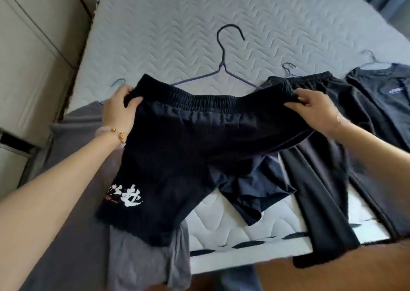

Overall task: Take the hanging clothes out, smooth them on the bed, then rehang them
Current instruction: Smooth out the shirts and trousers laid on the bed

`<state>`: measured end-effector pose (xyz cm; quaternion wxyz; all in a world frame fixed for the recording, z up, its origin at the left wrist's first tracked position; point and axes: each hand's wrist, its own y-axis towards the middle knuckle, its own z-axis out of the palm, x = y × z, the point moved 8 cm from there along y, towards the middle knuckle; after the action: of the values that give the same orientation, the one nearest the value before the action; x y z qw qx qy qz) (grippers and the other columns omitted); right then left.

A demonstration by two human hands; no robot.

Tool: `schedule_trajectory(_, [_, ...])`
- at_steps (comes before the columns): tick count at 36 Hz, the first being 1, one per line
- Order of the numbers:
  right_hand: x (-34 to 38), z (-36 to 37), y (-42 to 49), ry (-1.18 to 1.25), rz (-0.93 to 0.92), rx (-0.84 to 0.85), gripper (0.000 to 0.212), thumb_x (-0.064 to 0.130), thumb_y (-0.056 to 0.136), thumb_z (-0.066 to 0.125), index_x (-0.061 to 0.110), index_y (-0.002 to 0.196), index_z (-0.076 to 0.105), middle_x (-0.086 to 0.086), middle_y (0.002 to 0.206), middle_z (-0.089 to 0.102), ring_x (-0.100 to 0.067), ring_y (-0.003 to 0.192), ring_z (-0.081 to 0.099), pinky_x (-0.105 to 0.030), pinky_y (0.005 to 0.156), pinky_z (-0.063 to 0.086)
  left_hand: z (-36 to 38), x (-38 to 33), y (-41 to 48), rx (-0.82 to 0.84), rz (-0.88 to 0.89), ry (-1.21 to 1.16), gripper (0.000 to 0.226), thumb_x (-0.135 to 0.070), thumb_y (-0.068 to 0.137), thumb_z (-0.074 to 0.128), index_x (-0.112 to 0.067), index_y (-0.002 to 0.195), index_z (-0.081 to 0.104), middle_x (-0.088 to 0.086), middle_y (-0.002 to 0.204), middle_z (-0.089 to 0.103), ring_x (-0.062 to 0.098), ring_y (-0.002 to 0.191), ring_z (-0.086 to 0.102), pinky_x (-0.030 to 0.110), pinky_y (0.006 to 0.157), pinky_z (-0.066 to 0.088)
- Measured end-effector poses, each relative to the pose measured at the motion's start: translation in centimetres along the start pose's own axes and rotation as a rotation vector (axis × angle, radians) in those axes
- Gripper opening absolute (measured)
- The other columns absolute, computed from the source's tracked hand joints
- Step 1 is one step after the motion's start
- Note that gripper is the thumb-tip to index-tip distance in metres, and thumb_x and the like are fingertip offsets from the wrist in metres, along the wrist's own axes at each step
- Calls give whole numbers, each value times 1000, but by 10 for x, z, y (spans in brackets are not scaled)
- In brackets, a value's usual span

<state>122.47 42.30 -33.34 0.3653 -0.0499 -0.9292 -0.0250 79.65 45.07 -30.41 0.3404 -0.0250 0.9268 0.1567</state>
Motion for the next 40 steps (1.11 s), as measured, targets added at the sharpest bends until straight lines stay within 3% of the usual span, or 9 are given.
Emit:
schedule_trajectory(4, [58, -56, -53, 85, 13, 7, 23, 31, 84, 64, 15, 100, 68, -4, 88, 69, -12, 83, 61, -31, 83, 51, -77, -42, -39, -8, 196, 38, 11, -23, 95, 51, -18, 86, 56, -5, 72, 54, 1, 64, 50, 19, 56, 31])
schedule_trajectory(9, [115, -107, -99, 307, 54, 174, 7, 17, 85, 63, 14, 87, 70, 7, 61, 70, -2, 53, 65, -12, 53, 53, -150, -79, -69, 108, 246, -119, 39, -16, 93, 55, -48, 71, 53, -38, 67, 60, -20, 60, 53, -1, 55, 36])
schedule_trajectory(15, [119, -128, -119, 493, 181, 449, 69, 45, 14, 89, 14, 74, 76, -7, 69, 74, -18, 57, 70, -28, 52, 58, -172, -95, -85, 423, 44, -632, 16, -41, 65, 67, -26, 71, 72, -12, 66, 71, -1, 58, 65, 8, 57, 50])
schedule_trajectory(20, [103, -115, -84, 316, 249, 416, 19, 27, 62, 74, 16, 77, 75, -3, 72, 75, -15, 60, 71, -24, 51, 58, -111, -69, -59, 601, -158, -544, 11, -20, 86, 57, -20, 88, 67, -8, 71, 74, -1, 60, 68, 7, 55, 52])
schedule_trajectory(23, [70, -80, -49, -12, 205, 369, 12, 26, 86, 64, 19, 91, 72, -2, 84, 75, -19, 78, 70, -26, 75, 57, -46, -21, -46, 727, -241, -288, 7, -21, 92, 54, -18, 89, 60, -12, 75, 71, -2, 69, 64, 7, 61, 47])
schedule_trajectory(25, [41, -39, -24, -127, 155, 392, 19, 27, 87, 64, 12, 97, 71, -5, 91, 73, -20, 85, 65, -29, 82, 49, 0, 13, -41, 788, -252, -139, 15, -32, 87, 62, -19, 84, 56, 0, 84, 63, 13, 84, 59, 9, 69, 41])
schedule_trajectory(27, [9, 3, -9, -200, 143, 395, 26, 25, 87, 64, 5, 102, 69, -9, 90, 69, -19, 82, 60, -29, 74, 43, 37, 47, -43, 766, -300, -71, 12, -14, 91, 58, -21, 82, 55, -6, 88, 58, 21, 99, 57, 3, 73, 38])
schedule_trajectory(30, [-45, 54, 20, -195, 193, 352, 31, 20, 84, 68, 2, 109, 66, -12, 103, 69, -25, 90, 61, -34, 84, 44, 88, 90, -46, 664, -427, -2, 35, -5, 93, 54, 0, 128, 53, 12, 133, 55, 26, 129, 46, 23, 102, 35])
schedule_trajectory(40, [-124, 117, 120, -328, 176, 298, 32, 33, 84, 65, 19, 112, 66, -9, 96, 65, -33, 104, 57, -39, 86, 45, 174, 138, 26, 483, -365, 177, 24, -21, 89, 62, -9, 109, 66, 10, 111, 69, 29, 107, 62, 35, 91, 46])
